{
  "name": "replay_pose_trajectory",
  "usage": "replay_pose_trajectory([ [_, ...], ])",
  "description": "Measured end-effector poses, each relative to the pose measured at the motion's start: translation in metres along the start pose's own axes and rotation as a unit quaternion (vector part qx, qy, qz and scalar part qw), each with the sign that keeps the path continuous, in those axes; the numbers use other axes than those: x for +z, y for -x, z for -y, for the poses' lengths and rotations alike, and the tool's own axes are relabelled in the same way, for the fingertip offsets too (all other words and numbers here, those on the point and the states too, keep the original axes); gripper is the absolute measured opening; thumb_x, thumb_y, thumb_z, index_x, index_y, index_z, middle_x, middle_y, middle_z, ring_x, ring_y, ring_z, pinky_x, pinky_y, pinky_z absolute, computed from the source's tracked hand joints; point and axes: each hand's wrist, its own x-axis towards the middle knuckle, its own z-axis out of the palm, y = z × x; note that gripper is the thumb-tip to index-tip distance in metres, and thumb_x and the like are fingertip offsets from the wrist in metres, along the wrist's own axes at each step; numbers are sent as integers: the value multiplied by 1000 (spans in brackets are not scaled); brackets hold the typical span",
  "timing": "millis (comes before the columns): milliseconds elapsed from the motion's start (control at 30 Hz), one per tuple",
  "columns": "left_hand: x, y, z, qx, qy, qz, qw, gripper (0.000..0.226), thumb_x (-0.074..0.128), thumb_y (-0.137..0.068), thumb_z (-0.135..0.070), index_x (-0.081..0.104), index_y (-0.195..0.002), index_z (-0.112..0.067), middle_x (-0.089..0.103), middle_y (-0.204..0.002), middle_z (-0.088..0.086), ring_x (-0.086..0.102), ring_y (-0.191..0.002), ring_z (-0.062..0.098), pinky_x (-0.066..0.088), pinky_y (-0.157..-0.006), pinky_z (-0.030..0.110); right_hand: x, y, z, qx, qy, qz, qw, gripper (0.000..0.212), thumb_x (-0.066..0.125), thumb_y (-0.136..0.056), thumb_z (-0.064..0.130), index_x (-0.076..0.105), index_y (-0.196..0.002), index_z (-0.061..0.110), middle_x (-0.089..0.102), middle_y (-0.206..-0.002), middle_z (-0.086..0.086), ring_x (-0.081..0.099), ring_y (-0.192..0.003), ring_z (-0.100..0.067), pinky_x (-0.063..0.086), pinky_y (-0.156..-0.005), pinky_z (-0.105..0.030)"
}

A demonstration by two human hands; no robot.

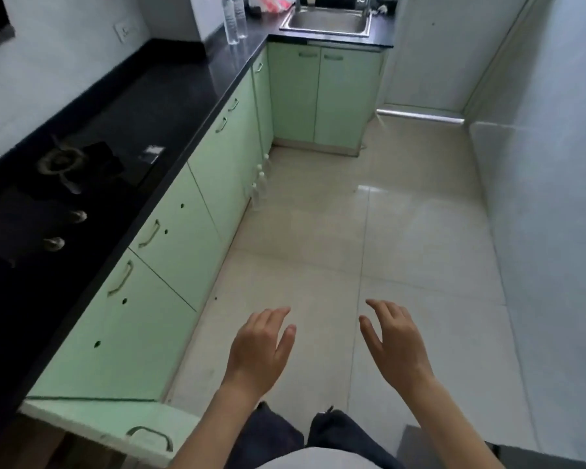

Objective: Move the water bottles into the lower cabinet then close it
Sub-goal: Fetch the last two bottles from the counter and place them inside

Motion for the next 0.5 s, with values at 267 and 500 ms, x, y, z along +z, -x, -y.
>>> replay_pose_trajectory([
  [267,-33,-180,18,17,-9,-87,996,47,40,-94,-40,66,-121,-13,70,-112,0,64,-102,20,52,-84,33,-18,-178,-7,-36,-17,-36,999,52,38,-96,43,62,-124,6,68,-111,-8,61,-103,-28,53,-86,-37],
  [500,-30,-338,76,29,-21,-34,999,53,34,-95,-46,64,-124,-13,69,-115,0,64,-105,19,54,-83,34,10,-334,3,-15,-3,-38,999,53,37,-96,44,62,-124,6,68,-112,-9,62,-105,-28,53,-88,-39],
])
